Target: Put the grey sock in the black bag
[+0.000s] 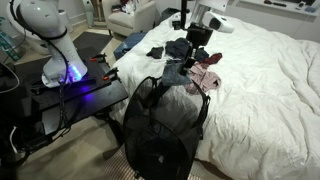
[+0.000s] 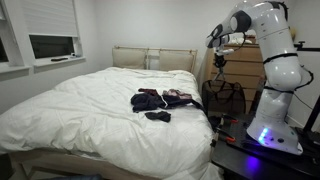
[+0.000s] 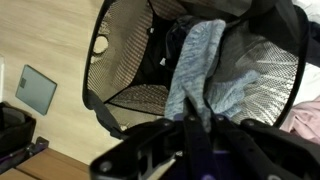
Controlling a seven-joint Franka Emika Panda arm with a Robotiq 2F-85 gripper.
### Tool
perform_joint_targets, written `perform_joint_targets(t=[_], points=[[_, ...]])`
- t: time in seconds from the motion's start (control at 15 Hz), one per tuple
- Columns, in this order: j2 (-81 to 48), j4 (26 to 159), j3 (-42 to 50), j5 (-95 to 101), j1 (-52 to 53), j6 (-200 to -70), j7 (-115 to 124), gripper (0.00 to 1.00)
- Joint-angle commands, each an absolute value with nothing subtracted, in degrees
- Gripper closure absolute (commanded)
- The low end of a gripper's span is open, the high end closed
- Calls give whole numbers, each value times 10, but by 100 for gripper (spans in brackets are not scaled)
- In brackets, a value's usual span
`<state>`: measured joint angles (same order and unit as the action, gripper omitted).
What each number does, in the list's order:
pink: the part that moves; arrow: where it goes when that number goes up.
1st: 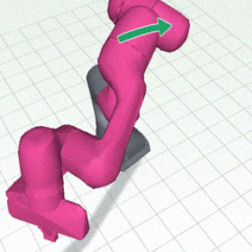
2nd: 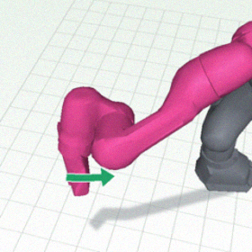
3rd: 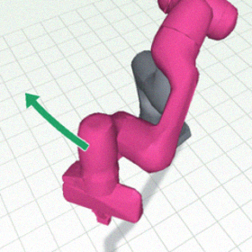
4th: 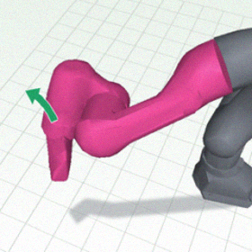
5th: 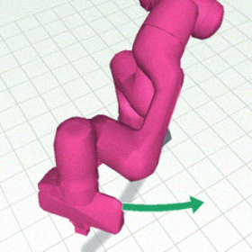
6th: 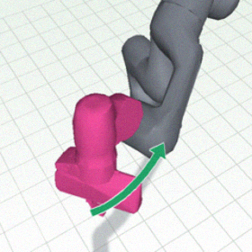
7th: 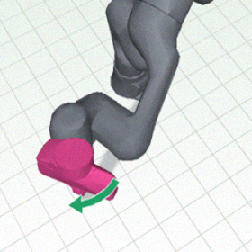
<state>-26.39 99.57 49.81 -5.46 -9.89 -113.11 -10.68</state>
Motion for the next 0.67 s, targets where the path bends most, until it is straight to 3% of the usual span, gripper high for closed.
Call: perform_joint_targets(t=[0.0, 0.6], points=[[-292, 928, 402, -20, -203, -1117, -84, 98], [-324, 863, 278, 53, -314, -1081, -70, 98]])
